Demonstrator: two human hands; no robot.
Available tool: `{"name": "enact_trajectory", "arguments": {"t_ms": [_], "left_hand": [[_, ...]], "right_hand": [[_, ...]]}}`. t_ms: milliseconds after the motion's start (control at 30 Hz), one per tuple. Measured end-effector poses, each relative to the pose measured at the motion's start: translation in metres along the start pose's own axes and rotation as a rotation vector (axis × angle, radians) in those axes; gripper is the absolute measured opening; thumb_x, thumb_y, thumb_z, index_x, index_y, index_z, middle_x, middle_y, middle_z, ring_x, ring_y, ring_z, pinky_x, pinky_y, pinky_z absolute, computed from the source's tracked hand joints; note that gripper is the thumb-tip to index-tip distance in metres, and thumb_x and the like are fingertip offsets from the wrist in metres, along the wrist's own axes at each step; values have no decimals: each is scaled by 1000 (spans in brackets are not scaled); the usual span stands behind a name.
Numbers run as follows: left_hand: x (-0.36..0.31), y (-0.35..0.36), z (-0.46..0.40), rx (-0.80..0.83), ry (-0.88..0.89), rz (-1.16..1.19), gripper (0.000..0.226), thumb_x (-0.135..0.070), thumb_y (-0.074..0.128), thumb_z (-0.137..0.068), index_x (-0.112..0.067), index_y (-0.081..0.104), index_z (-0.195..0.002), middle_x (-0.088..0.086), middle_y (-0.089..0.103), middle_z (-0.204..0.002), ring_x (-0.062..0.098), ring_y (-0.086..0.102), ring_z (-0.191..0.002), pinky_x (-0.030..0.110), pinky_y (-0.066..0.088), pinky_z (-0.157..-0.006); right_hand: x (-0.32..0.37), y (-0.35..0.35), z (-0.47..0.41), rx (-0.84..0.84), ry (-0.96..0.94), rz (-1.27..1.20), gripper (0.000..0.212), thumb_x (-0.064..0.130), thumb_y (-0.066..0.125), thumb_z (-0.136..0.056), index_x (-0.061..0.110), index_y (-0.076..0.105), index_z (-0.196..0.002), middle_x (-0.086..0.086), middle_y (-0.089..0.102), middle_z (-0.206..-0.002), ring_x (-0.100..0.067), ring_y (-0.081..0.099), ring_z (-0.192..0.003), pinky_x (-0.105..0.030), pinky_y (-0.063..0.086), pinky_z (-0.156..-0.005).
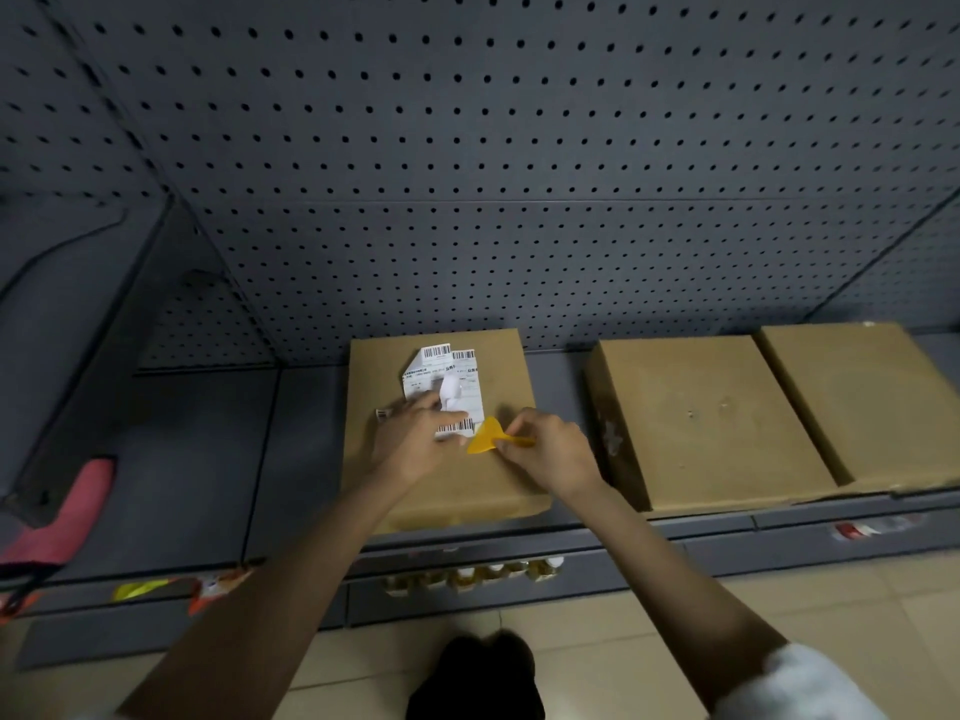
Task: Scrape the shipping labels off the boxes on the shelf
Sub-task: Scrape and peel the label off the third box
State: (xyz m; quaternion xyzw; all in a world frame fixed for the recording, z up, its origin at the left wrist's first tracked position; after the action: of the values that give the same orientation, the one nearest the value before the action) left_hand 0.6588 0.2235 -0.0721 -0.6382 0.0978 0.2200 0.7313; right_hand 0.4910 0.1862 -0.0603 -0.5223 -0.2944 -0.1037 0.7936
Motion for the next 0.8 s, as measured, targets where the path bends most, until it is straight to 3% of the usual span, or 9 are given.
{"name": "enact_trajectory", "arguments": {"t_ms": [100, 233, 400, 633, 800], "left_hand": [[0, -1, -1, -25, 7, -7, 32, -41, 59, -85, -37, 64, -116, -11, 47, -140, 14, 46, -125, 31, 45, -94], [-5, 3, -1, -26, 15, -19, 32, -43, 59, -85, -35, 64, -116, -10, 46, -142, 14, 46, -126, 29, 46, -89], [-6, 3, -3, -47, -9, -9, 29, -47, 59, -84, -35, 69, -108, -10, 45, -144, 13, 46, -127, 30, 49, -86], [-14, 5, -7, -119, -170, 97, 17, -44, 68, -76, -29, 73, -82, -2, 49, -140, 24, 42, -129, 41, 41, -99], [-16, 11, -12, -170, -207, 78, 15, -38, 66, -80, -26, 73, -86, 4, 52, -129, 27, 39, -127, 41, 34, -105]], "right_hand": [[-5, 0, -2, 4, -3, -32, 18, 39, 69, -81, 22, 65, -87, 0, 72, -96, -19, 65, -93, -28, 45, -72], [-5, -3, -3, 16, -19, -27, 18, 38, 69, -81, 20, 66, -86, 1, 71, -91, -17, 65, -88, -24, 39, -67], [-1, -1, -6, 8, -21, 11, 20, 38, 68, -81, 19, 65, -84, -3, 71, -89, -20, 65, -88, -30, 47, -71], [-4, 1, -5, -4, -49, 27, 18, 39, 67, -81, 22, 62, -85, -3, 72, -92, -24, 66, -90, -32, 48, -75], [-4, 1, -5, -2, -66, 19, 20, 39, 67, -82, 20, 63, -89, -4, 71, -92, -25, 65, -90, -30, 44, -72]]}}
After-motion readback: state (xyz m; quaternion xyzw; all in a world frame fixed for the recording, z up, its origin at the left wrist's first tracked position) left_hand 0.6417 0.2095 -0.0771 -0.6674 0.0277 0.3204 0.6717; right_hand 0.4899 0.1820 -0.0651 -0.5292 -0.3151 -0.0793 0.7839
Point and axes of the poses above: each hand's wrist, its own z-axis away from the middle knuckle, its own y-axis out of the palm, x = y × z, the point moved 7 cm from there along -z, towards the middle knuckle
